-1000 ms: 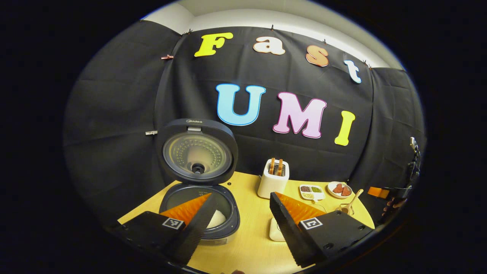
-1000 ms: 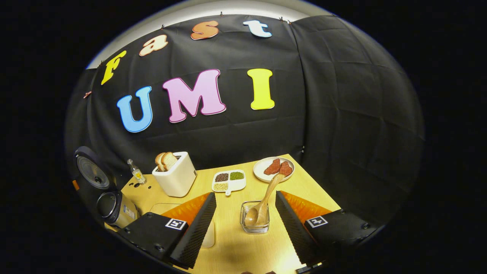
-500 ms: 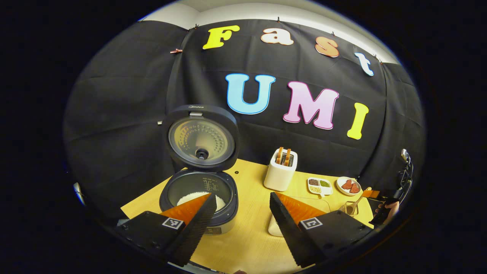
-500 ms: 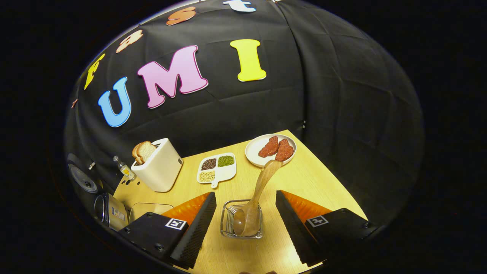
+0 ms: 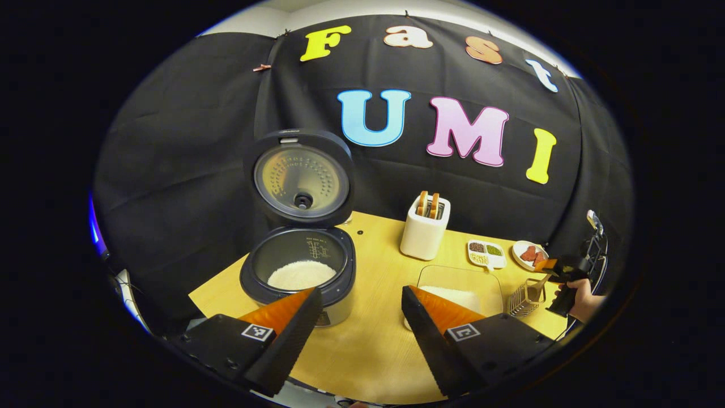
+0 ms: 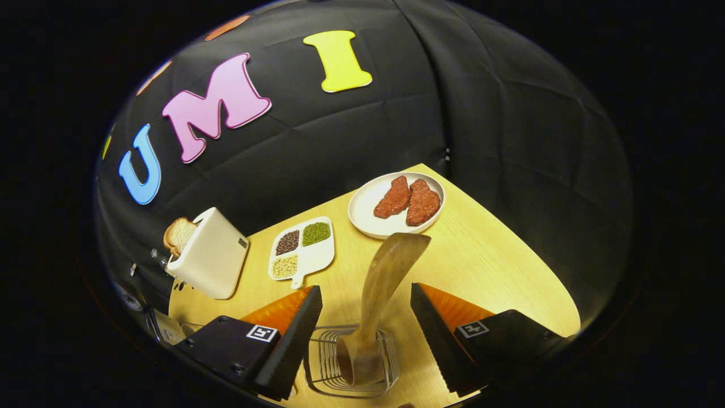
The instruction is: Close the left gripper, press the button to open the rice cooker; take a wooden spoon from the chopstick holder with the right hand, scoop a spoonful of rice and pour it into the rice cooker, then put the wooden spoon back into the chopstick holder.
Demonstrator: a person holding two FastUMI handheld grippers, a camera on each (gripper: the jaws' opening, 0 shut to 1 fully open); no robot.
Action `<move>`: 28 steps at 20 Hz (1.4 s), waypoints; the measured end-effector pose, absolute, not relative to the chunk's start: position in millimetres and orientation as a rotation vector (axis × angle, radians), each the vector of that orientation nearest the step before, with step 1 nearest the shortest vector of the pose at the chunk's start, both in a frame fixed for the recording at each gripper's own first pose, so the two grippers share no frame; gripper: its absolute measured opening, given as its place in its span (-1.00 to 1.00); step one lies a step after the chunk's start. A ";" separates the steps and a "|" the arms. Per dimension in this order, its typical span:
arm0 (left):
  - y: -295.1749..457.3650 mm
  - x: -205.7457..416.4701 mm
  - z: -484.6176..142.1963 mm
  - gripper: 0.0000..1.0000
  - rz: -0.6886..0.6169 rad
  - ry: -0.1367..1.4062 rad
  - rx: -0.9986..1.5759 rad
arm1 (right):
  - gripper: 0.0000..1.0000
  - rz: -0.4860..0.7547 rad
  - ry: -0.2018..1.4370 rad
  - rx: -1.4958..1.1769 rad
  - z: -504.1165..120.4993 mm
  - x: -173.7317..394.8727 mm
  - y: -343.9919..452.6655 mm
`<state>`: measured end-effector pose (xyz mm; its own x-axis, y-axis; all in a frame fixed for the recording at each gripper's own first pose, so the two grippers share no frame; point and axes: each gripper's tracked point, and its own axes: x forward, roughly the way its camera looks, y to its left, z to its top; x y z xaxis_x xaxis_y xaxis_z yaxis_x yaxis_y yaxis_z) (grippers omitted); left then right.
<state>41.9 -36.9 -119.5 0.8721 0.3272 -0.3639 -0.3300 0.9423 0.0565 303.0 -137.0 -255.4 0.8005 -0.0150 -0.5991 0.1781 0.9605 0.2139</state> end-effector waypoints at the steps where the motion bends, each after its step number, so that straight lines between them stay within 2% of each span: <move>1: -38.1 41.4 -124.6 0.91 0.347 0.390 -0.015 | 0.92 -0.110 0.631 0.276 -256.0 305.0 -138.4; 2: -40.9 41.3 -128.0 0.92 0.348 0.395 -0.024 | 0.90 -0.114 0.623 0.280 -256.7 308.8 -139.7; 4: -46.4 43.1 -134.8 0.92 0.345 0.405 -0.040 | 0.53 -0.109 0.625 0.304 -258.6 311.7 -136.5; 5: -49.4 42.3 -136.9 0.92 0.342 0.408 -0.042 | 0.17 -0.106 0.640 0.314 -261.9 309.6 -133.8; 6: -51.1 41.2 -140.2 0.92 0.340 0.411 -0.042 | 0.03 -0.113 0.652 0.306 -263.7 308.2 -134.5; 7: -52.5 41.2 -142.5 0.92 0.338 0.413 -0.040 | -0.50 -0.114 0.646 0.291 -262.5 308.0 -136.3; 9: -53.9 40.0 -144.2 0.92 0.334 0.414 -0.041 | -0.57 -0.102 0.643 0.270 -271.7 315.5 -128.5; 10: -55.9 39.4 -145.3 0.92 0.327 0.413 -0.047 | -0.74 -0.089 0.645 0.271 -249.8 297.0 -131.4; 11: -57.9 39.4 -145.0 0.92 0.319 0.409 -0.051 | -0.63 -0.074 0.638 0.269 -250.3 299.5 -125.9; 14: -57.6 38.4 -141.5 0.92 0.304 0.396 -0.054 | -0.75 -0.052 0.584 0.230 -231.4 297.9 -121.6; 22: -30.9 32.4 -131.6 0.92 0.235 0.358 -0.055 | -0.75 -0.021 0.426 0.173 -150.9 274.4 -95.0; 28: 8.8 23.8 -138.5 0.92 0.204 0.348 -0.077 | -0.76 0.035 0.344 0.170 -104.8 249.4 -46.1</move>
<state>23.8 8.8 -138.5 0.9197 0.1851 -0.3463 -0.2114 0.9766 -0.0395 249.4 -46.1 -104.8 0.9410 0.0626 -0.3326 -0.0050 0.9852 0.1715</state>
